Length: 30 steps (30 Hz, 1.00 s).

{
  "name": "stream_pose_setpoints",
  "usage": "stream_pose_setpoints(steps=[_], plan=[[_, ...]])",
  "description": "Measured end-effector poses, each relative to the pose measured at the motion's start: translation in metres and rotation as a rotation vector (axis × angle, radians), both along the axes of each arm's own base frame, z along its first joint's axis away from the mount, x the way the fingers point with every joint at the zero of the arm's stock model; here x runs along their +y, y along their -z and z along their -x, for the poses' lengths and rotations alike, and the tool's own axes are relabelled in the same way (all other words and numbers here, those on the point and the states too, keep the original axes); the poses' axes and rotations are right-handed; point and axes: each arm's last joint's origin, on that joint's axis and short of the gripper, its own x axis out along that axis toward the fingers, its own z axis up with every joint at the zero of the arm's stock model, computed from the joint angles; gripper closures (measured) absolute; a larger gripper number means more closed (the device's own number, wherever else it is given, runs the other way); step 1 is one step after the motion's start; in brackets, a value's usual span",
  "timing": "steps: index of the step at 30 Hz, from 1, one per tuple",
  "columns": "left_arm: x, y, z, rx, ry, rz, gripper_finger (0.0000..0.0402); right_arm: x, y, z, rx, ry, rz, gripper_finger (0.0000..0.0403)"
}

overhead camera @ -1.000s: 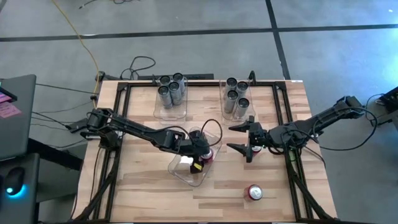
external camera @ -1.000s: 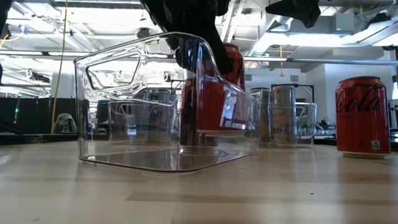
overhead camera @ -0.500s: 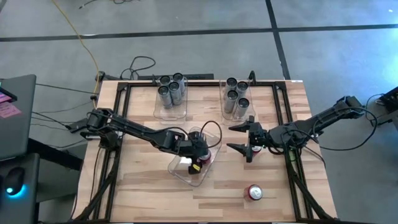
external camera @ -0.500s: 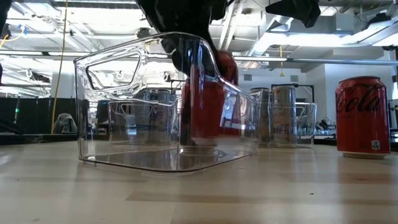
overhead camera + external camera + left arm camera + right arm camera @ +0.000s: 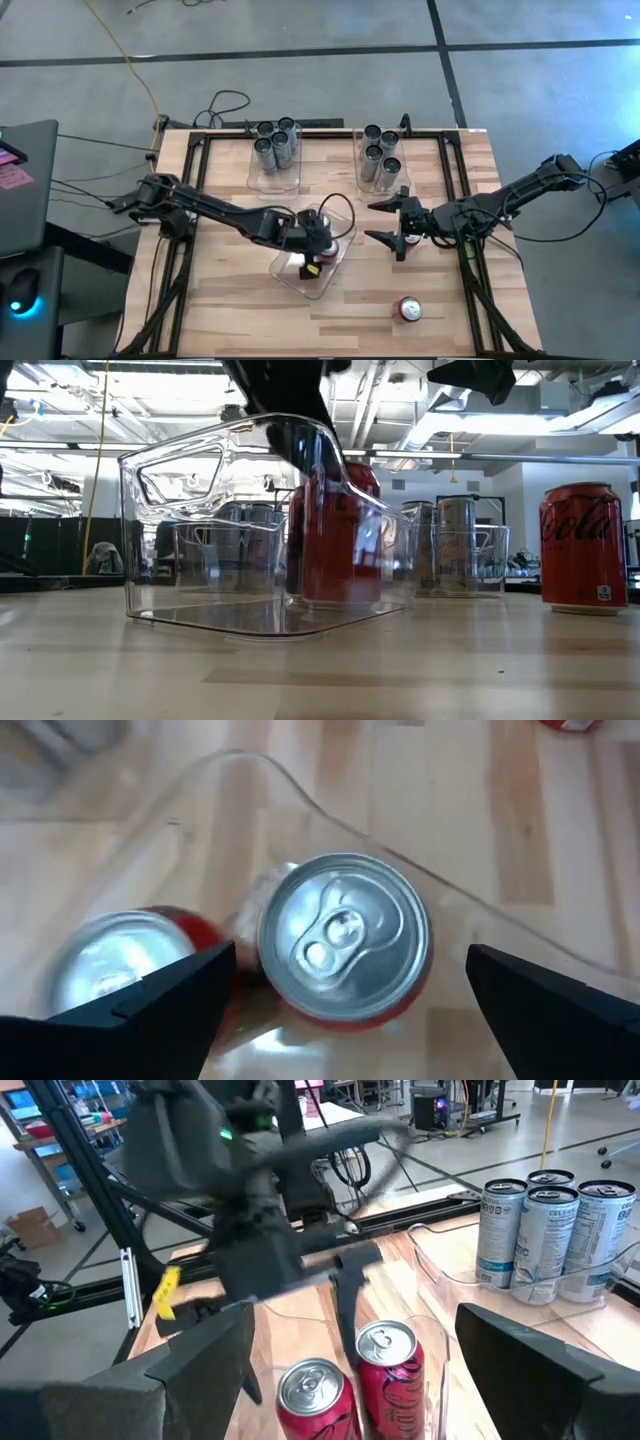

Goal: Sort soda cans
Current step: Adjust the red soda cans in the center transparent bin

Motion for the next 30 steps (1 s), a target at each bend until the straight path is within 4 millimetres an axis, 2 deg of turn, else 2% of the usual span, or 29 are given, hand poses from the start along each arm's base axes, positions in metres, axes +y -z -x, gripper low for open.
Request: stream_pose_setpoints(steps=[6,17,22,30], plan=[[-0.015,-0.004,0.008,0.000,-0.017,-0.114,0.0009,0.000,0.000,0.000,-0.001,0.000,0.001,0.0037],[-0.056,-0.004,0.022,0.000,0.103,-0.069,0.0022,0.000,0.000,0.000,0.000,-0.001,0.007,0.0037],[-0.058,-0.004,0.024,0.005,0.098,-0.064,0.0048,0.000,0.000,0.000,-0.001,0.000,0.006,0.0037],[-0.048,0.003,0.029,0.104,0.047,-0.072,0.0118,0.000,0.000,0.000,0.000,-0.001,0.009,0.0037]])
